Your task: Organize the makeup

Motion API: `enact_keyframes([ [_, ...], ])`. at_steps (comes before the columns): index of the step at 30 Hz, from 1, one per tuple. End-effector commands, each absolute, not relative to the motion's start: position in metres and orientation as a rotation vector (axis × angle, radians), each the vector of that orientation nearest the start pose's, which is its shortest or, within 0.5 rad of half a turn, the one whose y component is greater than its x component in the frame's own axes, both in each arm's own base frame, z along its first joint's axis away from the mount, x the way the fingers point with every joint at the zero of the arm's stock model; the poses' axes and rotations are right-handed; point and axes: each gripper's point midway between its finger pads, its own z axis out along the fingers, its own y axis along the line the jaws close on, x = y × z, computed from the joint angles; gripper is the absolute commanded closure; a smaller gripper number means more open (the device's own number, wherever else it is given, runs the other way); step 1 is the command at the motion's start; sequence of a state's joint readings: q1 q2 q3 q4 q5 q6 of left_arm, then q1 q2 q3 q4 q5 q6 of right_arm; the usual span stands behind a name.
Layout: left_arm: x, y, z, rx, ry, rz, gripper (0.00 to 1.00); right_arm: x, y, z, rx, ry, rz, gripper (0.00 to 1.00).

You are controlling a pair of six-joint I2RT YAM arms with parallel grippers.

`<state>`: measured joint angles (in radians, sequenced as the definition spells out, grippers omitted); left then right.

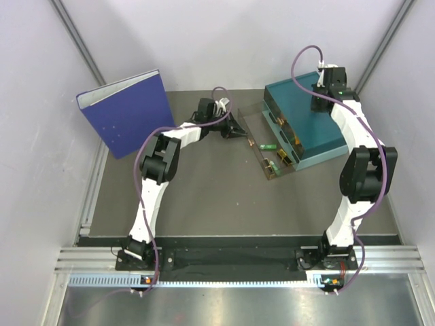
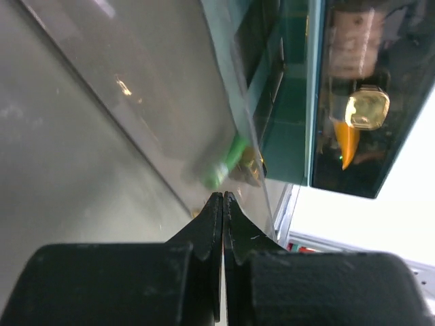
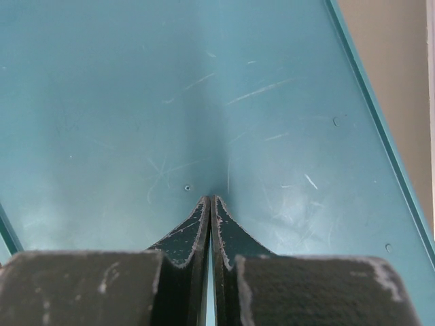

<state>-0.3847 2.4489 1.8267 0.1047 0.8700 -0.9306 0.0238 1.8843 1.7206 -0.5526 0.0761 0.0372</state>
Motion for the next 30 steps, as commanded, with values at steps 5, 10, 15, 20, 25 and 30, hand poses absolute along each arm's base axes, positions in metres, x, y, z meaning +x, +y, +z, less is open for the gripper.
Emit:
enact_keyframes([
  [5, 0.490, -0.417, 0.094, 0.031, 2.292, -1.748, 1.00, 0.517, 0.008, 0.179, 0.012, 2.314, -0.019, 1.00],
  [10, 0.484, -0.459, 0.117, 0.051, 2.220, -1.871, 1.00, 0.518, 0.013, 0.177, 0.001, 2.318, 0.007, 1.00],
  [15, 0.485, -0.476, 0.123, -0.002, 2.176, -1.964, 0.99, 0.520, 0.015, 0.173, 0.000, 2.329, 0.023, 1.00],
  [20, 0.486, -0.490, 0.132, -0.020, 2.121, -1.978, 0.98, 0.521, 0.021, 0.170, -0.008, 2.334, 0.066, 1.00],
  [25, 0.473, -0.513, 0.139, 0.014, 2.085, -2.025, 0.98, 0.526, 0.027, 0.169, -0.012, 2.335, 0.109, 1.00],
  [30, 0.474, -0.510, 0.130, 0.000, 2.106, -2.037, 0.99, 0.525, 0.027, 0.178, -0.011, 2.311, 0.103, 1.00],
])
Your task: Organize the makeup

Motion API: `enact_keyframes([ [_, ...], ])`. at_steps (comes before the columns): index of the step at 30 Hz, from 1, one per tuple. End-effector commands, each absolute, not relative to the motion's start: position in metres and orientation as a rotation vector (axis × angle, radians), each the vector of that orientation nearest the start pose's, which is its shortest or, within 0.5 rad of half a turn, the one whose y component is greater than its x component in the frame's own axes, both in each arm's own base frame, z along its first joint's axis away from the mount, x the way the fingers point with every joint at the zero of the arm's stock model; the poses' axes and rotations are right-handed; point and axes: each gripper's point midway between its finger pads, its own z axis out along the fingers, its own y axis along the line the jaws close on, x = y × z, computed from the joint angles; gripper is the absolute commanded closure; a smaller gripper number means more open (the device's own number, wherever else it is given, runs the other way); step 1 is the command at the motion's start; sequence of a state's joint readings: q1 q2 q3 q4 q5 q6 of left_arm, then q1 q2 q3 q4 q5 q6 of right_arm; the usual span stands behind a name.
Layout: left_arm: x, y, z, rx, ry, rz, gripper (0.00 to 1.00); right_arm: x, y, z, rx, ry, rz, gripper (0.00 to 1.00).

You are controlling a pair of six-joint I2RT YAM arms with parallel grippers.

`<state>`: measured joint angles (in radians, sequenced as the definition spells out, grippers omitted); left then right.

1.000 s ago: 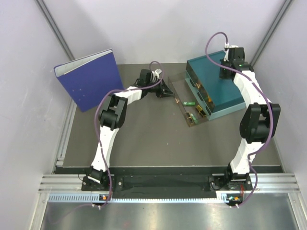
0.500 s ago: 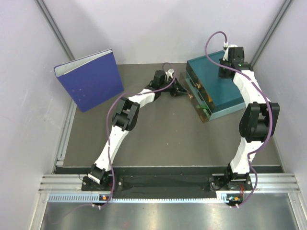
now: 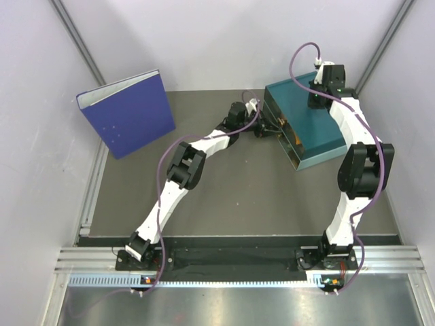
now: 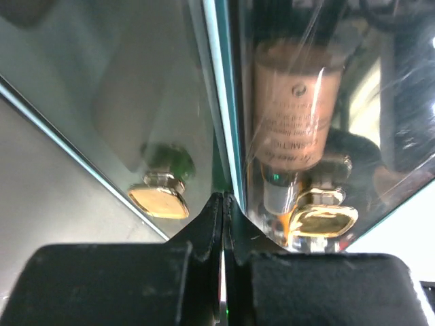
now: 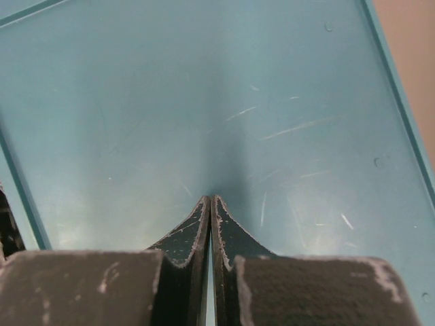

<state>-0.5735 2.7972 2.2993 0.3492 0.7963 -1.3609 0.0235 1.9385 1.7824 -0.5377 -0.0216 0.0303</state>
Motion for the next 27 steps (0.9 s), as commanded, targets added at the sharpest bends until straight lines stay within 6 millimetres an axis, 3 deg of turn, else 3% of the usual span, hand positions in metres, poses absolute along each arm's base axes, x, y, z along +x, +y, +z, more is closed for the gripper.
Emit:
enact_keyframes([
  [1, 0.475, -0.508, 0.134, 0.001, 2.100, -2.039, 0.98, 0.525, 0.027, 0.180, -0.011, 2.305, 0.103, 1.00],
  [3, 0.482, -0.498, 0.135, 0.011, 2.089, -2.030, 0.97, 0.523, 0.027, 0.182, -0.010, 2.297, 0.107, 1.00],
  [4, 0.480, -0.494, 0.146, 0.045, 2.080, -2.038, 0.97, 0.521, 0.028, 0.183, -0.012, 2.296, 0.109, 1.00],
  [5, 0.481, -0.487, 0.141, 0.047, 2.094, -2.019, 0.96, 0.521, 0.027, 0.184, -0.011, 2.291, 0.108, 1.00],
  [7, 0.486, -0.464, 0.152, 0.092, 2.070, -1.959, 0.92, 0.518, 0.027, 0.194, -0.014, 2.269, 0.105, 1.00],
  [8, 0.489, -0.456, 0.154, 0.093, 2.077, -1.924, 0.88, 0.517, 0.026, 0.196, -0.016, 2.260, 0.104, 1.00],
  [9, 0.496, -0.442, 0.160, 0.092, 2.063, -1.884, 0.79, 0.515, 0.027, 0.203, -0.020, 2.245, 0.104, 1.00],
  [11, 0.500, -0.425, 0.182, 0.162, 2.021, -1.779, 0.66, 0.515, 0.028, 0.209, -0.025, 2.229, 0.109, 1.00],
  [12, 0.504, -0.412, 0.180, 0.139, 2.074, -1.729, 0.03, 0.514, 0.029, 0.215, -0.031, 2.214, 0.115, 1.00],
  [13, 0.506, -0.404, 0.199, 0.229, 2.028, -1.647, 0.01, 0.514, 0.029, 0.219, -0.036, 2.206, 0.119, 1.00],
  [18, 0.517, -0.360, 0.223, 0.298, 2.043, -1.321, 0.01, 0.513, 0.036, 0.239, -0.063, 2.162, 0.141, 1.00],
  [20, 0.511, -0.344, 0.219, 0.332, 2.125, -1.178, 0.01, 0.512, 0.041, 0.247, -0.075, 2.144, 0.147, 1.00],
  [21, 0.516, -0.334, 0.211, 0.298, 2.163, -1.075, 0.01, 0.511, 0.043, 0.254, -0.081, 2.128, 0.143, 1.00],
  [24, 0.506, -0.310, 0.186, 0.239, 2.319, -0.915, 0.01, 0.507, 0.057, 0.269, -0.120, 2.096, 0.142, 1.00],
  [27, 0.487, -0.302, 0.161, 0.286, 2.426, -0.876, 0.01, 0.499, 0.084, 0.283, -0.183, 2.073, 0.166, 1.00],
])
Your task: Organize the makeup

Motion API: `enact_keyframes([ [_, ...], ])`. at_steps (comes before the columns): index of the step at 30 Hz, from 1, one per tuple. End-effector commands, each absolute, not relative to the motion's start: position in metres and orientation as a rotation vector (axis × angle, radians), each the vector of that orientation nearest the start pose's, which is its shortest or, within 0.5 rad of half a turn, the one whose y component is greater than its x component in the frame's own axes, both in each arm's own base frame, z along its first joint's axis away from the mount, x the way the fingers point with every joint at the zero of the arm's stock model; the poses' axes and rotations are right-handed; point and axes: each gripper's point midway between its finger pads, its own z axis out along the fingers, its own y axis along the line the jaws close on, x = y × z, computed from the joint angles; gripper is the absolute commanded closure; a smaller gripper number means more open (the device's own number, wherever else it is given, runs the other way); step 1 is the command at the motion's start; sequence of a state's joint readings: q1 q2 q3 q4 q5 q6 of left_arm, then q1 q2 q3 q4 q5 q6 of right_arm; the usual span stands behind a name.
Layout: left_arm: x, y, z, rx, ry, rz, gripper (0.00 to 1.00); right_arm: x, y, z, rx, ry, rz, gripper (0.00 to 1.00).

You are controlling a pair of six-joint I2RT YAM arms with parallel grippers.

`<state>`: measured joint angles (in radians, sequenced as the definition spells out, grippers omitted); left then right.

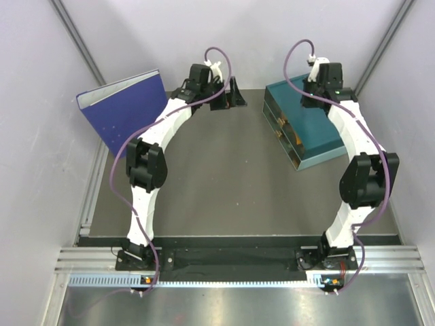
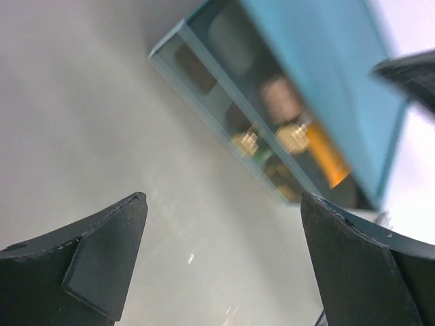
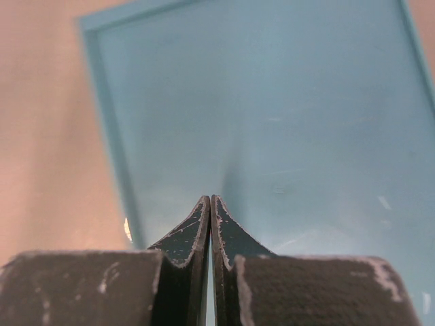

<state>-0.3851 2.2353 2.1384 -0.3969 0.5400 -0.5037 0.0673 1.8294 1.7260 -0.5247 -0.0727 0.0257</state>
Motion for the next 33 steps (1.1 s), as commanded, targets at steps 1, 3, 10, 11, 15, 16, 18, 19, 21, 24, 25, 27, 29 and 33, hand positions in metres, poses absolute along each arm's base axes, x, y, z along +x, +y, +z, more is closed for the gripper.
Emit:
enact_keyframes([
  [1, 0.482, -0.298, 0.151, 0.306, 2.453, -0.855, 0.01, 0.497, 0.091, 0.287, -0.196, 2.066, 0.177, 1.00],
  [3, 0.473, -0.290, 0.144, 0.322, 2.493, -0.804, 0.01, 0.486, 0.119, 0.292, -0.262, 2.057, 0.227, 1.00],
  [10, 0.454, -0.241, 0.099, 0.385, 2.655, -0.436, 0.01, 0.434, 0.205, 0.262, -0.485, 2.140, 0.395, 0.80],
  [11, 0.451, -0.235, 0.095, 0.391, 2.674, -0.399, 0.01, 0.424, 0.212, 0.250, -0.510, 2.170, 0.432, 0.77],
  [15, 0.433, -0.221, 0.084, 0.390, 2.740, -0.341, 0.01, 0.398, 0.227, 0.211, -0.528, 2.256, 0.528, 0.63],
  [16, 0.430, -0.220, 0.084, 0.390, 2.743, -0.340, 0.01, 0.391, 0.226, 0.195, -0.528, 2.294, 0.540, 0.61],
  [18, 0.422, -0.219, 0.080, 0.393, 2.758, -0.356, 0.01, 0.385, 0.225, 0.183, -0.544, 2.326, 0.547, 0.59],
  [19, 0.419, -0.219, 0.080, 0.397, 2.760, -0.365, 0.01, 0.381, 0.224, 0.174, -0.549, 2.352, 0.547, 0.58],
  [21, 0.412, -0.220, 0.079, 0.421, 2.772, -0.392, 0.01, 0.377, 0.224, 0.163, -0.574, 2.378, 0.549, 0.55],
  [24, 0.409, -0.218, 0.076, 0.425, 2.791, -0.380, 0.01, 0.372, 0.223, 0.146, -0.589, 2.432, 0.554, 0.48],
  [25, 0.406, -0.217, 0.078, 0.421, 2.806, -0.377, 0.01, 0.370, 0.223, 0.141, -0.593, 2.442, 0.559, 0.46],
  [27, 0.406, -0.220, 0.082, 0.432, 2.796, -0.404, 0.01, 0.370, 0.226, 0.140, -0.589, 2.438, 0.582, 0.38],
  [29, 0.403, -0.223, 0.086, 0.447, 2.789, -0.440, 0.01, 0.370, 0.228, 0.139, -0.587, 2.434, 0.593, 0.34],
  [33, 0.400, -0.237, 0.103, 0.555, 2.693, -0.543, 0.01, 0.373, 0.224, 0.140, -0.563, 2.431, 0.564, 0.23],
])
